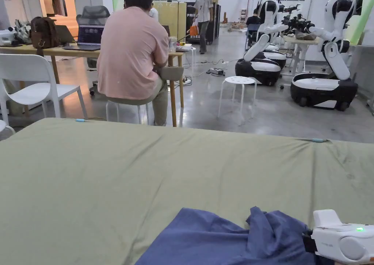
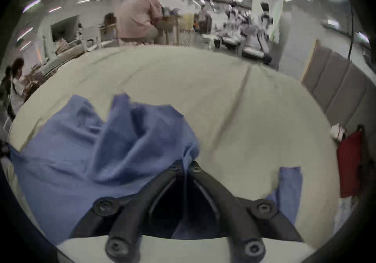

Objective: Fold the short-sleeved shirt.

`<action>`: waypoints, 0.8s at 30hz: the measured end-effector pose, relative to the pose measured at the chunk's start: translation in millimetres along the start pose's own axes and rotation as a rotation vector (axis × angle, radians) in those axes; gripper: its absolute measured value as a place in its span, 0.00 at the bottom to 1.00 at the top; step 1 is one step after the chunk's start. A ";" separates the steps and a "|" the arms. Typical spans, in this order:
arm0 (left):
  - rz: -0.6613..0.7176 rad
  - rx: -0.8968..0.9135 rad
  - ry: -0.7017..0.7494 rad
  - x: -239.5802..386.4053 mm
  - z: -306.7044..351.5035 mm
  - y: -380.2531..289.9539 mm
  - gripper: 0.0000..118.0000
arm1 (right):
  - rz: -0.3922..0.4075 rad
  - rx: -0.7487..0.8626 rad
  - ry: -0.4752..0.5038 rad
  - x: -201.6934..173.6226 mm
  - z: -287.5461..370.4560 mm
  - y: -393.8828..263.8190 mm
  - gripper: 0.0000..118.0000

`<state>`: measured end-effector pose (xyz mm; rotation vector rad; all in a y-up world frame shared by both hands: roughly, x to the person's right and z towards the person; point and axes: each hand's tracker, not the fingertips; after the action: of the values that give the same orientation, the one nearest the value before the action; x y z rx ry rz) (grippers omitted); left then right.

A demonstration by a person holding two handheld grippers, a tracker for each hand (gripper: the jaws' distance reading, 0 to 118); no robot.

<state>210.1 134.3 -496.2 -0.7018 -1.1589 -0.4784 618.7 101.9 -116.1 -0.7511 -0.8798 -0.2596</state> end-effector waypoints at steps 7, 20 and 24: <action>-0.064 0.192 0.075 30.3 16.9 45.5 0.01 | 0.039 0.252 -0.176 -20.4 118.8 21.1 0.02; -0.159 0.577 0.212 100.4 74.6 248.0 0.01 | 0.043 0.552 -0.473 -18.7 306.0 141.3 0.02; -0.187 0.678 0.288 105.0 103.5 303.1 0.01 | 0.042 0.626 -0.600 -6.3 337.9 178.5 0.02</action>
<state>381.2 421.0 -449.9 0.0626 -1.0266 -0.2971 500.3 462.4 -70.6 -0.2488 -1.4186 0.2950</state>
